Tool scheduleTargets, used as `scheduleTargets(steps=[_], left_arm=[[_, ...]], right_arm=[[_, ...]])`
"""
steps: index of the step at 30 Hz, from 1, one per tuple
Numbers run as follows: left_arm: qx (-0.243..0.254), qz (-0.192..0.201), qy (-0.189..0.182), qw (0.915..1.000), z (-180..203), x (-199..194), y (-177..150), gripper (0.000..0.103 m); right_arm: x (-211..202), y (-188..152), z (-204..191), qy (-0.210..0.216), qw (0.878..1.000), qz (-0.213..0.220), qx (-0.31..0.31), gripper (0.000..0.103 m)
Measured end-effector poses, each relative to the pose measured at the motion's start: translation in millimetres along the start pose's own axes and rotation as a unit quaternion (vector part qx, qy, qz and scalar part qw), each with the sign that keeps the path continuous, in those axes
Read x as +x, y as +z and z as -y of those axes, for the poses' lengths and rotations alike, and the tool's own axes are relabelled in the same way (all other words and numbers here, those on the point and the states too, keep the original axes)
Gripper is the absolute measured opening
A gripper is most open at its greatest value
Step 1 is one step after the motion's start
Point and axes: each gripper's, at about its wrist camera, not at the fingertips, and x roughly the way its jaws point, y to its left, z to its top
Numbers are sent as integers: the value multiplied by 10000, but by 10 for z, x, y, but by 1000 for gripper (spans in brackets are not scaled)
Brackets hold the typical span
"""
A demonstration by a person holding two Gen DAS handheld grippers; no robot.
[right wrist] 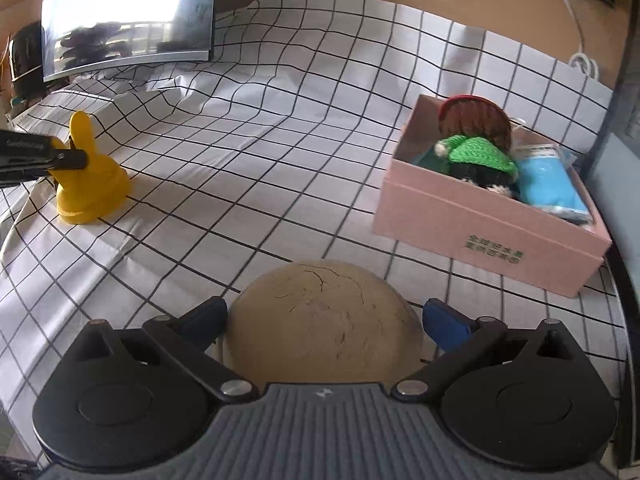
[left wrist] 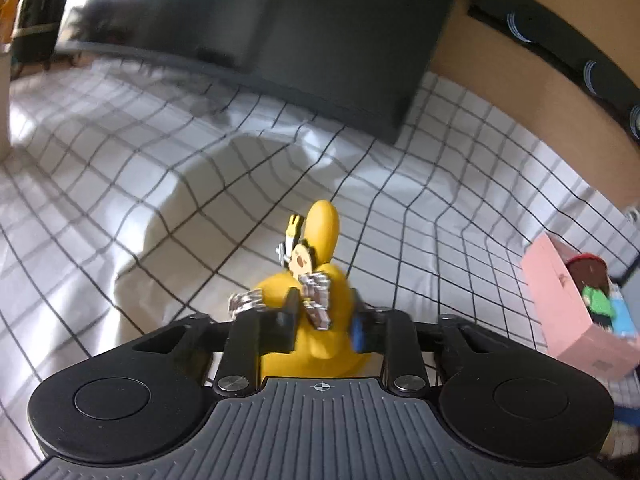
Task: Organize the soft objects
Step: 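Carry the compact with the right gripper while the left gripper carries the duck into the pink box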
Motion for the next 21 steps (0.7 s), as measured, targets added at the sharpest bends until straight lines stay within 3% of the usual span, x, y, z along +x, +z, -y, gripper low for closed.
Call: scheduleTargets(steps=[3,6,12,18,21], left_arm=[[476,1,-70,9988,77,-137,-47,18],[619,-138,-277,9976,101,-221,-114,18],[653,-379,-798,9939,243,-309,-195,18],[1025,-641,-1218,9852,545,-314,-246,18],[1209,-752,-1394,9800,644,-340,-275,18]], right_arm=[[-189,-25,4,-210,9995,195,-109,103],[-296,-107,-11,-468,9973,398,-413,103],[-232,-87,-29,-331,9986,372,-169,103],[45,-31,82,-109,9979,166,624,103],[137,-107,222,265,9917,-27,1257,103]])
